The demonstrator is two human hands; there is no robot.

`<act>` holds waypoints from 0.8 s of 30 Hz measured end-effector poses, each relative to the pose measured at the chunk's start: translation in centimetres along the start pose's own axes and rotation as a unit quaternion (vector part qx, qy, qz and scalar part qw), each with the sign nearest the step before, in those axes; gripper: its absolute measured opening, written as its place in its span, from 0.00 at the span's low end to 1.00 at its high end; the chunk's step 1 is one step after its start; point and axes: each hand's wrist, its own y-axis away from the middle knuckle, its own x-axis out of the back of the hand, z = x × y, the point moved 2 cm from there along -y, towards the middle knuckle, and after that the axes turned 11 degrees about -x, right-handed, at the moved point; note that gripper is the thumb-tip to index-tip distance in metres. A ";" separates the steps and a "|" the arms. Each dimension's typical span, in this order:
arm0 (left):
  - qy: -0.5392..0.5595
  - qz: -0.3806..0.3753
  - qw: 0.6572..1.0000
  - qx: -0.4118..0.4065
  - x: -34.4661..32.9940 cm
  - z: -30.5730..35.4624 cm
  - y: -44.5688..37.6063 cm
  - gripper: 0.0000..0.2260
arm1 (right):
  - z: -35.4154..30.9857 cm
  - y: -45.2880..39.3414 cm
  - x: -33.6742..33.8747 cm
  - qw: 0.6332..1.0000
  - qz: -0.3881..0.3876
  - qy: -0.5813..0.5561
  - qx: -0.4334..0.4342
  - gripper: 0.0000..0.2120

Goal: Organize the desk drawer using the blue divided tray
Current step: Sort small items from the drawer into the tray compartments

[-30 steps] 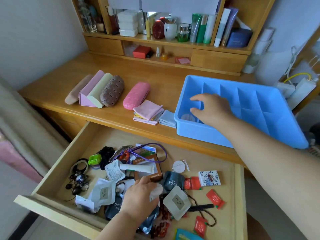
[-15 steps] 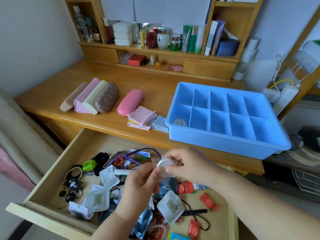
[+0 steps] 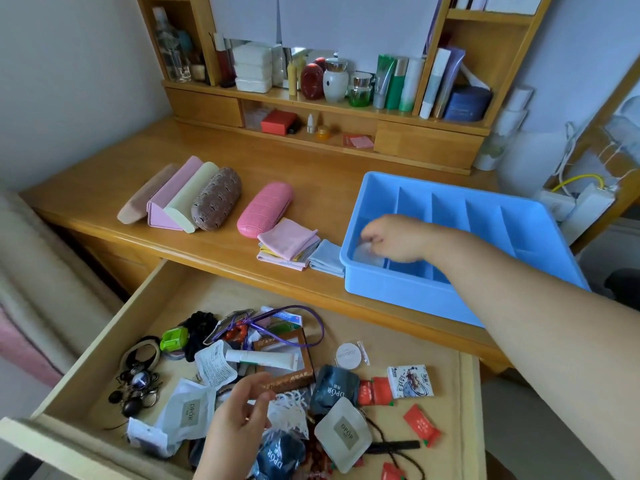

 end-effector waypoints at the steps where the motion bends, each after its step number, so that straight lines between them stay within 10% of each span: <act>1: -0.002 -0.004 1.000 0.001 0.0 -0.1 -0.1 0.12 | -0.2 -0.1 -0.7 1.000 -0.008 0.012 0.000 0.12; 16: -0.202 -0.138 0.954 -0.174 -4.3 2.6 -1.8 0.12 | 0.4 0.6 -1.5 0.997 0.069 -0.015 -0.013 0.15; 24: -0.411 -0.277 0.854 -0.157 -12.6 4.5 -9.0 0.20 | 3.3 9.2 -3.7 0.895 0.384 -0.194 0.114 0.08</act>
